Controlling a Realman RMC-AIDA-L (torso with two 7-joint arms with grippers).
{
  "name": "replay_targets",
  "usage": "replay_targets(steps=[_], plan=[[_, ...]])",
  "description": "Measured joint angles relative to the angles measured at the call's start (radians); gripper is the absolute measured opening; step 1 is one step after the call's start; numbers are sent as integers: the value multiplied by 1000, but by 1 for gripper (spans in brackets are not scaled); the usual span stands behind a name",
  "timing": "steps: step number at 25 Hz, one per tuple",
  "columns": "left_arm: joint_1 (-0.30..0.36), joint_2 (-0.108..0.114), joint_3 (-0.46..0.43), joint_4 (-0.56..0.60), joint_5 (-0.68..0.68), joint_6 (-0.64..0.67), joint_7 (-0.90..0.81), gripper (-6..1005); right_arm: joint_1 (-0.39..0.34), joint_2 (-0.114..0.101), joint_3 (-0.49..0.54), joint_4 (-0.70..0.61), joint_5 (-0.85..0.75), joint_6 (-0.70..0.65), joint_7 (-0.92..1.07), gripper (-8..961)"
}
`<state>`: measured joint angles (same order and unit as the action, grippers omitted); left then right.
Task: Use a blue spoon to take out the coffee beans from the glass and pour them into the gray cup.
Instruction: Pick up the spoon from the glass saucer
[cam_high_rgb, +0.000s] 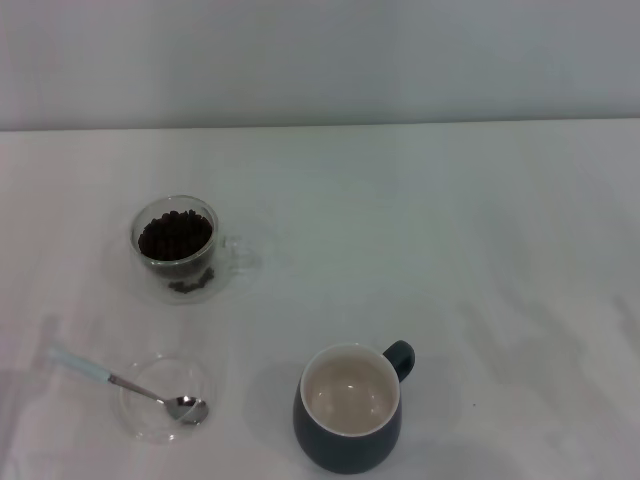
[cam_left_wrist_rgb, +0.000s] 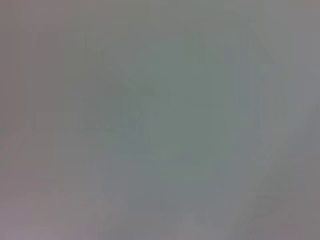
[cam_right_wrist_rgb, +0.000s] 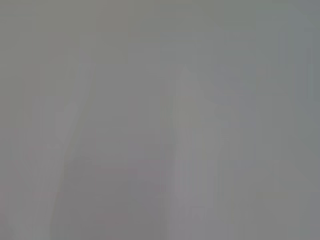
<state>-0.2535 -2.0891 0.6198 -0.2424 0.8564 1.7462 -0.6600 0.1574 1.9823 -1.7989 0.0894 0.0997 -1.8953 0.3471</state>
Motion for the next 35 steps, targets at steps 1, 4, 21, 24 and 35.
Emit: replay_targets(steps=[1, 4, 21, 24, 35], plan=[[14, 0, 0, -6, 28, 10, -111, 885, 7, -1, 25, 0, 0, 0, 0, 590], [24, -1, 0, -6, 40, 11, -176, 884, 29, -4, 94, -2, 0, -1, -1, 591], [68, 0, 96, -1, 46, -67, -574, 877, 45, -21, 133, -41, 13, -2, -53, 591], [74, 0, 95, 2, 34, -71, -569, 841, 43, -21, 134, -40, 13, 1, -54, 592], [44, 5, 95, 5, 21, -197, -608, 636, 42, -17, 139, -40, 14, -1, -55, 591]])
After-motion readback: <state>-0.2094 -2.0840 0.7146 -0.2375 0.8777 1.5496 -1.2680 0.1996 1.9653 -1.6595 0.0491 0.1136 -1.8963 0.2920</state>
